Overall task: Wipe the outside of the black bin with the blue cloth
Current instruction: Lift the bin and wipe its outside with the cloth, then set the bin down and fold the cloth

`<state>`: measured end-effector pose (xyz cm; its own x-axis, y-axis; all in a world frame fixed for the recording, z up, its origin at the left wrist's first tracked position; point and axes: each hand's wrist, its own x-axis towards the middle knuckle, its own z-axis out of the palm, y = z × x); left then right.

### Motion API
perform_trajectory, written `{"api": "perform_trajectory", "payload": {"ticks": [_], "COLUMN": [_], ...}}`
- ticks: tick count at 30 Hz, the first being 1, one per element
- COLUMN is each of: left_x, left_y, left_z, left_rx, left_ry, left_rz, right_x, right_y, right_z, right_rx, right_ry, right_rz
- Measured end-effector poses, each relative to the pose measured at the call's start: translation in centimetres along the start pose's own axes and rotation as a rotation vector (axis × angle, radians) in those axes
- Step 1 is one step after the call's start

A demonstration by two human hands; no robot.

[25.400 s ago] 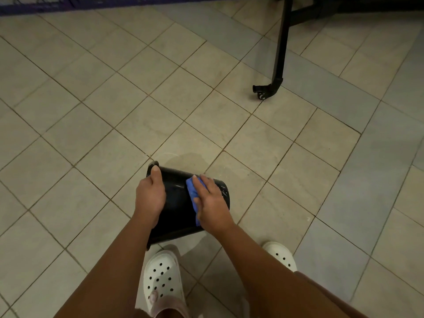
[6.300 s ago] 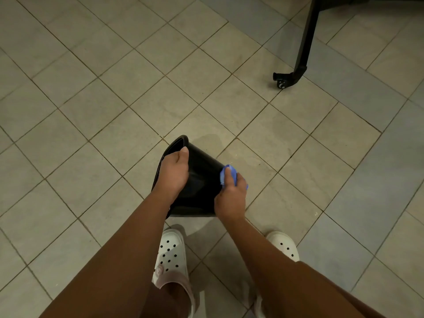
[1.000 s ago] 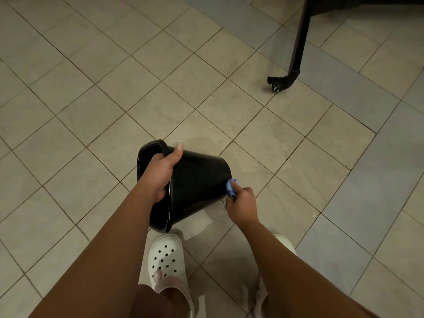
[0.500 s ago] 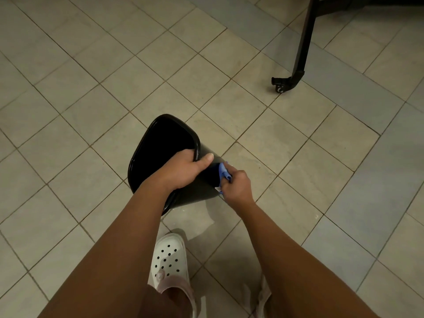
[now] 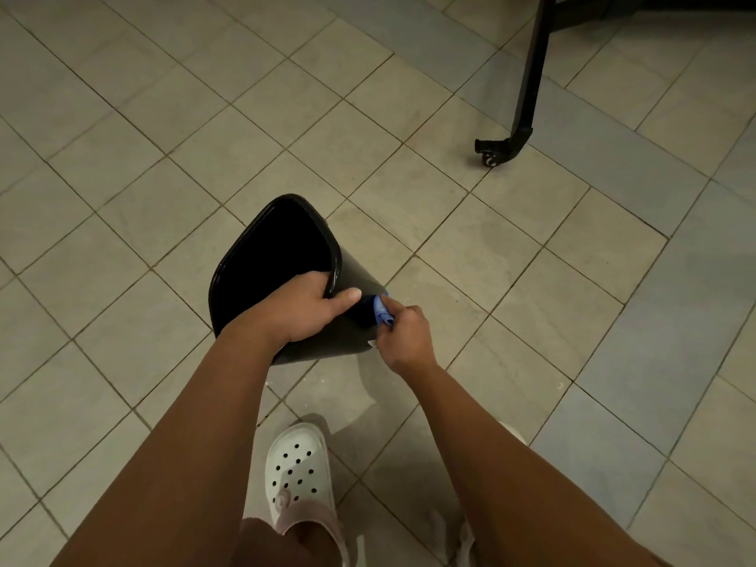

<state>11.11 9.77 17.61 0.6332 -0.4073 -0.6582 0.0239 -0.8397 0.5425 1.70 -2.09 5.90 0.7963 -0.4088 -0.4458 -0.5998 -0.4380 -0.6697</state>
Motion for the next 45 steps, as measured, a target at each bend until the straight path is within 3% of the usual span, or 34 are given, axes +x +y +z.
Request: {"api": "perform_trajectory", "payload": {"ticks": [10, 24, 39, 45], "left_x": [0.9, 1.6, 1.3, 1.7], "left_y": [-1.9, -2.9, -3.1, -4.4], "left_z": [1.8, 3.0, 3.4, 3.0], "left_rx": [0.304, 0.404, 0.356, 0.402], "left_ry": [-0.075, -0.164, -0.246, -0.300], "left_rz": [0.035, 0.014, -0.092, -0.173], "right_x": [0.0, -1.1, -0.4, -0.2], "right_y": [0.5, 0.5, 0.6, 0.5], "right_z": [3.1, 3.5, -2.9, -4.0], "right_rx": [0.088, 0.164, 0.532, 0.691], "right_ry": [-0.166, -0.249, 0.012, 0.033], "right_rz": [0.001, -0.008, 0.178, 0.230]}}
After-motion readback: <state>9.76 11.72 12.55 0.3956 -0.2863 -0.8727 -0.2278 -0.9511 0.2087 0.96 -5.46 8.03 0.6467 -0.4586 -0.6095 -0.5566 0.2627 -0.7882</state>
